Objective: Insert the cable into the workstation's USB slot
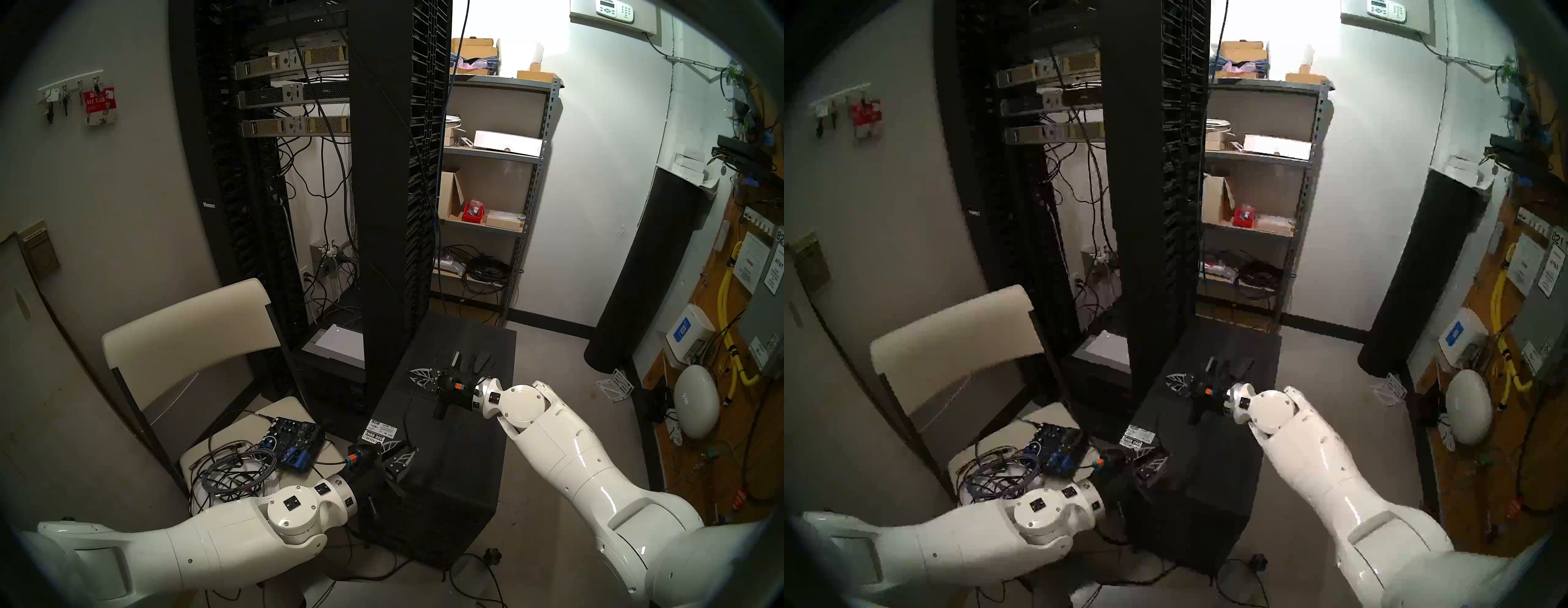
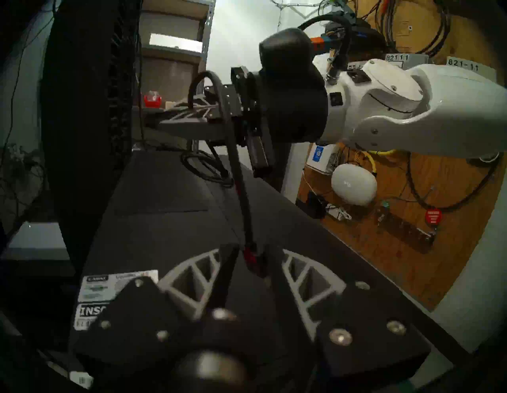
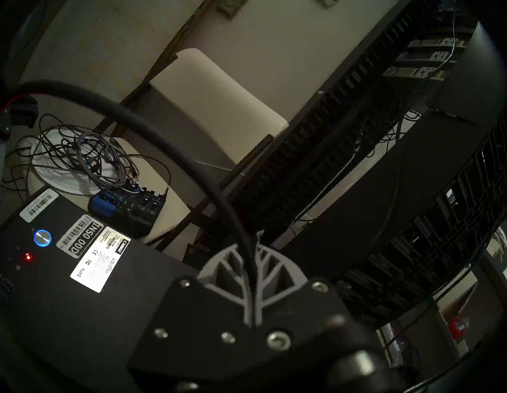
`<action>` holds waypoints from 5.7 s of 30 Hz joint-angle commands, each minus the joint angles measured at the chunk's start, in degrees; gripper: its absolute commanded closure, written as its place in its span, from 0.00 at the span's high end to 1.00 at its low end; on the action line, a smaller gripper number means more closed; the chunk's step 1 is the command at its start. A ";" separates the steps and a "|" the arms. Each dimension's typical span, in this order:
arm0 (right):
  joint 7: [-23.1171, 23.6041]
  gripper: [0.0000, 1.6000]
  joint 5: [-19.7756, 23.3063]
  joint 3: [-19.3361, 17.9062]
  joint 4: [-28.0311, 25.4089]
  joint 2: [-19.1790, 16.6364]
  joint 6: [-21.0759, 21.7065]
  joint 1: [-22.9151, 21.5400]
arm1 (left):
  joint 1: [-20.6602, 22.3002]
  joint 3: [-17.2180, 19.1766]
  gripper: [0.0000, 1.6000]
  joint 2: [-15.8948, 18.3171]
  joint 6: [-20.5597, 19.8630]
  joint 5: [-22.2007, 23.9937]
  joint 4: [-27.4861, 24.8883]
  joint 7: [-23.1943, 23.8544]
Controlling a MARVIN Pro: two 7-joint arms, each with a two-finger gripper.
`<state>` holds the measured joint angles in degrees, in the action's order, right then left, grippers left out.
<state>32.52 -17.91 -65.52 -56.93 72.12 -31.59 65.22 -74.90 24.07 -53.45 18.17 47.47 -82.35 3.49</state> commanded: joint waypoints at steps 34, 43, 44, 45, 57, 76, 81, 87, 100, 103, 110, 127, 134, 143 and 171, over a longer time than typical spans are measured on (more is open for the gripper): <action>-3.15 0.00 -3.46 -0.24 -2.86 1.04 -2.86 -0.15 | 4.01 2.46 1.00 12.23 -29.32 26.86 -12.54 18.19; -3.33 0.00 -4.13 -0.70 -3.12 1.17 -3.00 0.13 | 1.31 5.84 1.00 10.01 -23.23 21.03 -11.52 17.52; -3.35 0.00 -4.16 -0.74 -3.15 1.17 -3.03 0.16 | 1.09 6.27 1.00 9.79 -23.55 20.53 -11.53 17.53; -3.37 0.00 -4.19 -0.81 -3.21 1.18 -3.03 0.21 | 1.35 5.59 1.00 9.86 -22.06 20.30 -11.52 17.36; -3.19 0.00 -4.26 -0.95 -3.49 1.57 -3.25 0.17 | -0.46 4.66 1.00 6.40 -16.41 16.98 -9.99 12.56; -3.06 0.00 -4.18 -1.12 -3.72 1.69 -3.55 0.48 | -0.47 6.36 1.00 3.37 -12.39 16.07 -7.13 7.18; -2.97 0.00 -4.11 -1.18 -3.77 1.65 -3.77 0.54 | -0.51 6.44 0.77 3.31 -11.95 16.09 -6.91 7.43; -2.84 0.00 -4.16 -1.20 -3.89 1.68 -3.73 0.55 | -0.27 6.25 0.51 3.44 -13.08 16.55 -7.26 7.72; -2.43 0.00 -4.10 -1.09 -4.13 1.89 -3.90 0.45 | 0.55 5.59 0.42 2.43 -12.98 15.80 -5.67 7.16; -2.31 0.00 -4.06 -1.11 -4.31 1.87 -3.85 0.47 | 0.82 5.50 0.38 2.15 -12.87 15.27 -5.05 7.15; -2.17 0.00 -4.04 -1.13 -4.47 1.95 -3.84 0.50 | 0.86 5.49 0.10 1.79 -12.13 14.02 -4.21 7.11; -1.66 0.00 -3.70 -1.24 -5.34 1.78 -3.71 1.75 | 1.51 3.03 0.00 3.21 -6.02 2.26 -2.89 8.54; 2.13 0.00 -1.47 -1.90 -8.64 0.40 -0.77 3.99 | 2.64 1.81 0.00 2.70 -2.53 -3.31 0.04 9.40; 5.41 0.00 -0.13 -2.99 -11.76 -1.21 1.62 6.80 | 3.15 1.92 0.00 1.57 -1.02 -4.72 2.52 9.49; 12.73 0.00 1.64 -4.06 -12.45 -2.39 8.03 8.40 | 6.37 0.64 0.00 0.41 -2.81 -11.75 6.30 13.34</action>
<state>44.38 -17.58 -69.10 -68.60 69.82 -24.00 73.73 -69.63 24.36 -52.30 14.41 36.77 -76.95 17.22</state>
